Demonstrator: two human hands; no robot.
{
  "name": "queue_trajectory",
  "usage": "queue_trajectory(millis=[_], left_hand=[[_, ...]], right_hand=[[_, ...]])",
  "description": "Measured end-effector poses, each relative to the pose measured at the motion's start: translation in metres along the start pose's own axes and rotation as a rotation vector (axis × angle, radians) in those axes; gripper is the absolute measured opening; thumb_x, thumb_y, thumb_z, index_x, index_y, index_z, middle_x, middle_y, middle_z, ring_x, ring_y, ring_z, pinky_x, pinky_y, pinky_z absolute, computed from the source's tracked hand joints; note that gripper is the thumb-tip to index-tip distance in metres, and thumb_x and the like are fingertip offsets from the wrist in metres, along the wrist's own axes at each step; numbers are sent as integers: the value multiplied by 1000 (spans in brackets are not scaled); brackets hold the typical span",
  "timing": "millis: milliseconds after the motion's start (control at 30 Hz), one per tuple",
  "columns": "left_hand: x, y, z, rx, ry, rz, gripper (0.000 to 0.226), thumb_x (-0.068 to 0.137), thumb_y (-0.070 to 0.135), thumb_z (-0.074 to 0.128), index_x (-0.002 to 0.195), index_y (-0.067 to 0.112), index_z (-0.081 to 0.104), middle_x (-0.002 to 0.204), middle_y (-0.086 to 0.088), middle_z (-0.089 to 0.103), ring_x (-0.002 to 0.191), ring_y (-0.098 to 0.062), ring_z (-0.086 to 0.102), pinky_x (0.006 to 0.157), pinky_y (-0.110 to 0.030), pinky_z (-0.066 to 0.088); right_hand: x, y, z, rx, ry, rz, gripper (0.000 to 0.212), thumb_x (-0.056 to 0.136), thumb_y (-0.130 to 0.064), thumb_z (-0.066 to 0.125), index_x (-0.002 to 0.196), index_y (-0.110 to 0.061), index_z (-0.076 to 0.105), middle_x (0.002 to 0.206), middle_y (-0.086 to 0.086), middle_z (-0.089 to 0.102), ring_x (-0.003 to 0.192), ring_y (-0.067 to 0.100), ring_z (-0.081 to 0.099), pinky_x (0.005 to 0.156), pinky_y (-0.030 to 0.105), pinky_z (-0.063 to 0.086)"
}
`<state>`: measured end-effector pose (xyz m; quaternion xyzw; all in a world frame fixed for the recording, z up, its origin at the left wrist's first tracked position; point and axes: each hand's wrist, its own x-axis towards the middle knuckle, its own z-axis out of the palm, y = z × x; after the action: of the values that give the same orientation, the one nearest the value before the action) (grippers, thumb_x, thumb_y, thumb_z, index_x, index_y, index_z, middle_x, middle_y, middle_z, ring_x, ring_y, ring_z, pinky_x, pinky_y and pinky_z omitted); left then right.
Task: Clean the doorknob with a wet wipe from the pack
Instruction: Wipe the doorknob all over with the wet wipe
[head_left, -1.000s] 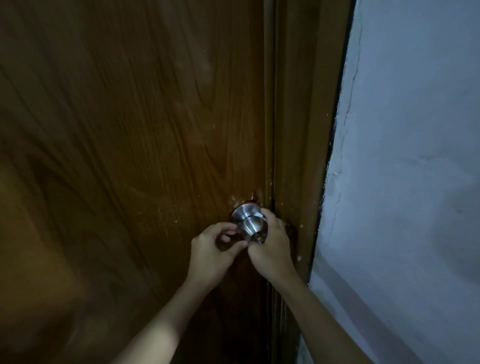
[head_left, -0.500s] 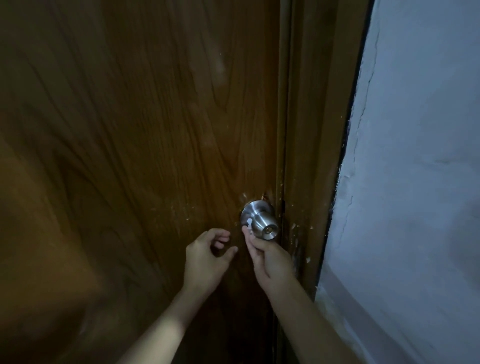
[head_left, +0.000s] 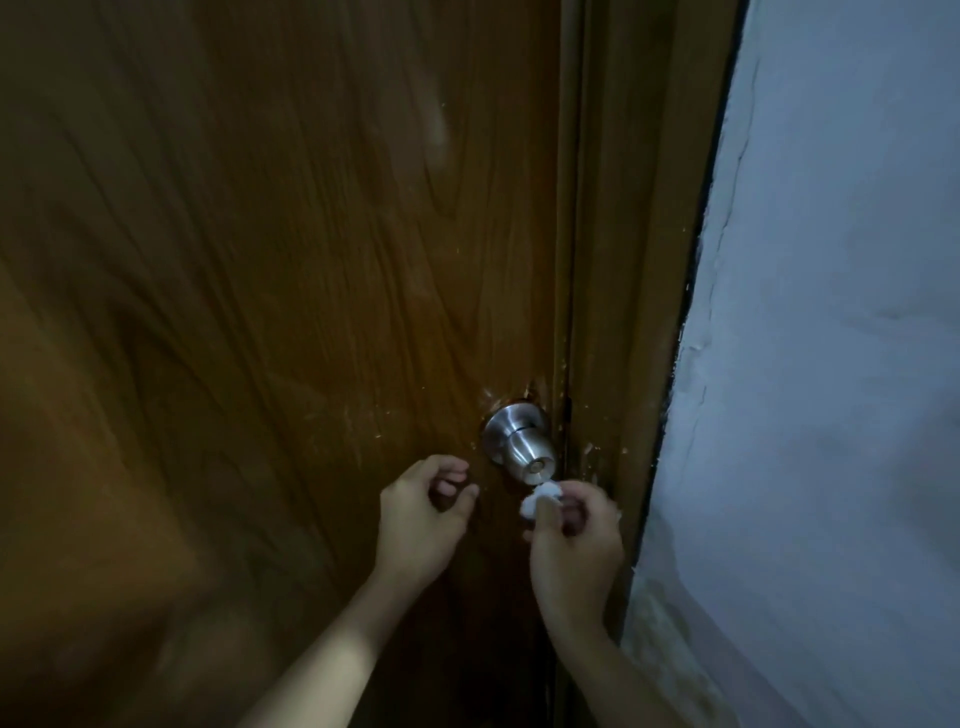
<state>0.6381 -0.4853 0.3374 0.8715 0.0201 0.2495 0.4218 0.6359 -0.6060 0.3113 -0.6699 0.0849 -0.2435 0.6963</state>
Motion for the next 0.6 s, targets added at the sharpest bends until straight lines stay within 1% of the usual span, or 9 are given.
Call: queue_trajectory(millis=[67,133,167,233,333,400,433,533,600], left_hand=[[0,3,5,-12,-9,-2,19,78,12,68,95,19,65,88,8,64,80,-3,58,65,-8,45],[0,6,9,-29,-30,-8,19,79,12,67,96,20,65,90,7,64,82,-3,58,66,-10,45],[0,7,10,-39,-37,-9,19,79,12,66,97,20,65,91,7,65,83,-3,58,68,-11,45],[0,7,10,-58,-52,-11,19,80,12,65,98,19,65,92,7,65,84,-3,58,68,-13,46],[-1,6,9,-53,-51,-4,19,80,12,65,98,19,64,91,8,64,83,-2,58,67,-12,45],[-2,4,9,-34,-36,-3,19,80,12,65,97,20,65,88,10,63,82,-1,57,64,-8,45],[-2,4,9,-34,-28,-5,18,80,12,65,97,20,65,87,12,62,81,0,57,64,-6,45],[-2,4,8,-49,-24,-10,18,80,11,65,96,19,65,85,13,62,80,-1,57,66,-2,44],[-3,5,9,-54,-31,-12,18,80,10,65,97,18,65,86,11,63,80,-2,58,65,-2,43]], right_hand=[[8,-6,-4,-45,88,-348,11,83,-10,58,90,-20,59,91,1,60,83,2,57,67,6,45],[21,-10,0,-103,64,-562,15,84,-9,53,96,-8,63,96,5,60,88,-4,54,72,1,41],[27,-11,3,-156,41,-640,19,85,-8,51,98,-5,64,99,8,60,92,-2,53,75,2,42],[34,-1,6,-277,-36,-771,23,85,-10,50,102,-9,64,103,11,61,97,6,51,79,5,43],[36,24,-2,-409,-163,-949,24,82,-7,52,102,-13,64,104,7,58,96,12,50,81,14,44],[30,38,-10,-468,-206,-981,21,81,-7,53,98,-11,66,102,7,60,96,12,53,86,16,45],[28,41,-13,-448,-197,-946,20,80,-7,54,94,-9,68,98,9,63,95,11,54,88,14,44],[29,32,-18,-301,-93,-810,16,78,-4,57,89,-2,69,89,14,68,91,3,55,85,7,44],[33,21,-17,-251,-38,-798,15,78,-3,58,87,0,69,88,15,66,89,3,54,83,6,44]])
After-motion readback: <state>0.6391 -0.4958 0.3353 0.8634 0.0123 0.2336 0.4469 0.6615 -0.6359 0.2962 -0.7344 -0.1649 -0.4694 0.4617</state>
